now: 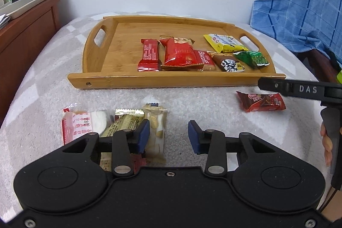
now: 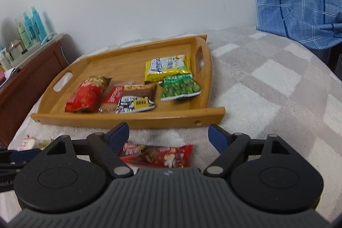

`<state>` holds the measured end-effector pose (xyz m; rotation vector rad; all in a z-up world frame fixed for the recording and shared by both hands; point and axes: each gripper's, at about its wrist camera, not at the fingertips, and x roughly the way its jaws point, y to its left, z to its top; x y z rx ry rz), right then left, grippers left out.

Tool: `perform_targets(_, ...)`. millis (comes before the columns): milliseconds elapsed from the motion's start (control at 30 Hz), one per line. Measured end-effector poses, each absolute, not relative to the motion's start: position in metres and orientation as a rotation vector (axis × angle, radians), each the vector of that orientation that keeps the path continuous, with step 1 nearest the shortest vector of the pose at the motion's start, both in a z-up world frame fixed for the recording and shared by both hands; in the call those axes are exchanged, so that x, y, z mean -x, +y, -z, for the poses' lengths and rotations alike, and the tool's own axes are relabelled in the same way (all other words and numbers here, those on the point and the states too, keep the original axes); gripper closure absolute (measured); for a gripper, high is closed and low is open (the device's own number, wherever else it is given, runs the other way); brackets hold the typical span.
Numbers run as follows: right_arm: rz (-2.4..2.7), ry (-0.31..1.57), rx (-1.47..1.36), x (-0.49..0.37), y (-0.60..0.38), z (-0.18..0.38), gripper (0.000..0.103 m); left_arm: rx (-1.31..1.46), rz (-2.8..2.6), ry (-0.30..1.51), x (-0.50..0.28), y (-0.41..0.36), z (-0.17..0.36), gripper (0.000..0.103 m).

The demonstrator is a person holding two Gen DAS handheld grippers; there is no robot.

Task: Organize snacks
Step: 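Move both open tools back toward the remaining snacks, then grasp the cream-wrapped bar with the left tool while the right tool grasps the red chocolate bar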

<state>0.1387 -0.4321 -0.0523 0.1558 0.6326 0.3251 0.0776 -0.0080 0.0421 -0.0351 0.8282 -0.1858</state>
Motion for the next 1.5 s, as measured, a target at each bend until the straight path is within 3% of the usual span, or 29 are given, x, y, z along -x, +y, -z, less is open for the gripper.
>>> perform_targets(800, -0.407, 0.673, -0.001, -0.106, -0.408, 0.067, 0.013, 0.053, 0.197, 0.800, -0.068, -0.010, -0.038, 0.060)
perform_targets(1100, -0.520, 0.665, -0.033, -0.088, -0.403, 0.065, 0.026, 0.035, 0.219, 0.809, -0.063, -0.013, -0.038, 0.060)
perform_targets(1500, -0.535, 0.568, -0.051, -0.078, -0.406, 0.056, 0.027, -0.051, 0.267, 0.810, -0.048, -0.020, -0.040, 0.060)
